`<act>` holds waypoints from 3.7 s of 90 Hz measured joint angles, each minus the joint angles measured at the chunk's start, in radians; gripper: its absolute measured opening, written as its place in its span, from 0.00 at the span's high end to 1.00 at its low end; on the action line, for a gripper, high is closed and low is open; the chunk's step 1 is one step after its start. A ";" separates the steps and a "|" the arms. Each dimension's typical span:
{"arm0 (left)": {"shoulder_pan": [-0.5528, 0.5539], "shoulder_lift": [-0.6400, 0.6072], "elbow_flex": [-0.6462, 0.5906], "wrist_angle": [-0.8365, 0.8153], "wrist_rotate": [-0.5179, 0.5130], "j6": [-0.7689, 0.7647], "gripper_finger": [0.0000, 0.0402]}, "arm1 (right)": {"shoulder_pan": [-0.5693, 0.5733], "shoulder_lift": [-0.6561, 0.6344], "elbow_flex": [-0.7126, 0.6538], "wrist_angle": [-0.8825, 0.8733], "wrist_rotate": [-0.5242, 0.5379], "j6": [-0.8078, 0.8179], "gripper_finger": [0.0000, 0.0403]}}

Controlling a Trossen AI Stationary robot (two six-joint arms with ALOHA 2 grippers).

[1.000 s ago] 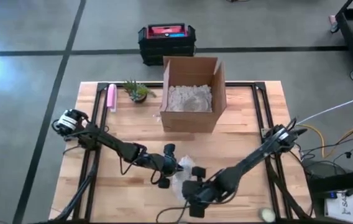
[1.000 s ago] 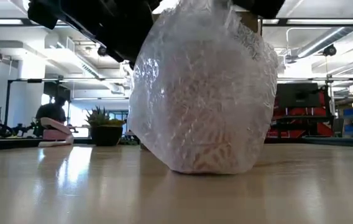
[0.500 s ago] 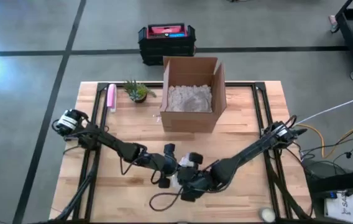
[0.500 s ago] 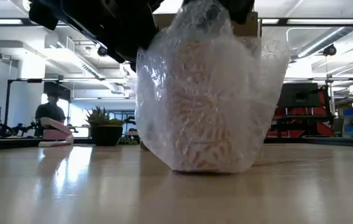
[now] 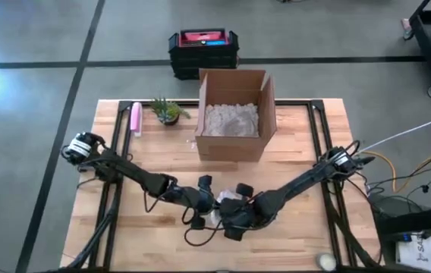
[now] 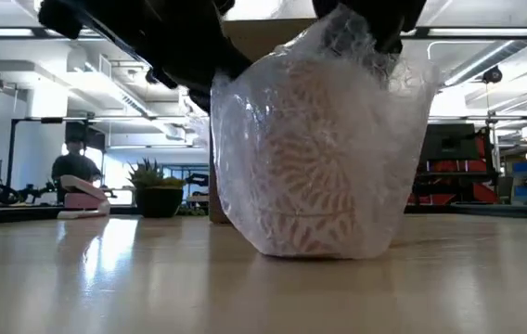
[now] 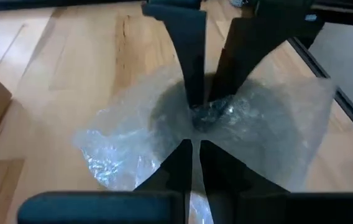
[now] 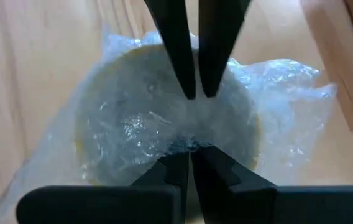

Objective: Wrap mug
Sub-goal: Wrap the orange mug with bubble wrap

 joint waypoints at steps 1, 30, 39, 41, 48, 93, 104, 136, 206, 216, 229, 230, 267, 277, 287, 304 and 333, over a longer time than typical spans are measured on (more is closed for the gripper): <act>-0.001 -0.006 0.000 0.000 0.009 -0.001 0.95 | 0.000 0.001 0.000 -0.001 0.001 0.000 0.98; 0.005 0.059 0.003 0.150 0.159 -0.032 0.95 | -0.009 0.004 -0.001 0.010 0.005 -0.001 0.98; 0.018 0.109 0.020 0.160 0.146 -0.031 0.95 | -0.010 0.005 -0.001 0.011 0.005 0.001 0.98; 0.023 0.119 0.027 0.160 0.144 -0.028 0.95 | -0.010 0.005 -0.001 0.011 0.005 0.001 0.98; 0.040 0.141 0.048 0.141 0.149 -0.026 0.95 | -0.010 0.004 0.001 0.007 0.007 -0.001 0.98; 0.055 0.162 0.062 0.073 0.127 -0.048 0.95 | 0.069 -0.087 0.079 -0.086 -0.008 0.055 0.98; 0.055 0.162 0.061 0.079 0.125 -0.048 0.95 | 0.134 -0.059 0.069 -0.132 -0.039 0.129 0.98; 0.056 0.163 0.060 0.102 0.128 -0.048 0.95 | 0.201 0.020 0.010 -0.110 0.138 0.270 0.98; 0.056 0.163 0.059 0.098 0.138 -0.060 0.95 | 0.023 -0.012 0.088 -0.094 0.126 0.070 0.98; 0.055 0.163 0.059 0.099 0.138 -0.060 0.95 | -0.005 0.003 0.071 -0.118 0.078 0.077 0.98; 0.056 0.155 0.059 0.105 0.132 -0.069 0.95 | -0.033 0.013 0.060 -0.129 0.005 0.080 0.98; 0.056 0.153 0.059 0.105 0.133 -0.069 0.95 | -0.034 0.014 0.059 -0.128 -0.001 0.080 0.98; 0.051 -0.064 0.054 -0.165 0.015 -0.043 0.95 | -0.040 0.022 0.023 -0.090 -0.071 0.015 0.98; 0.054 -0.079 0.055 -0.256 -0.133 -0.021 0.95 | -0.041 0.022 0.022 -0.068 -0.071 -0.005 0.98; 0.070 -0.066 0.052 -0.250 -0.219 -0.006 0.95 | -0.041 0.023 0.022 -0.056 -0.071 -0.021 0.98; 0.136 -0.006 0.050 -0.207 -0.199 0.055 0.95 | -0.040 0.023 0.022 -0.045 -0.071 -0.044 0.98; 0.203 0.051 0.051 -0.098 0.137 0.089 0.95 | -0.039 0.024 0.022 -0.017 -0.074 -0.091 0.98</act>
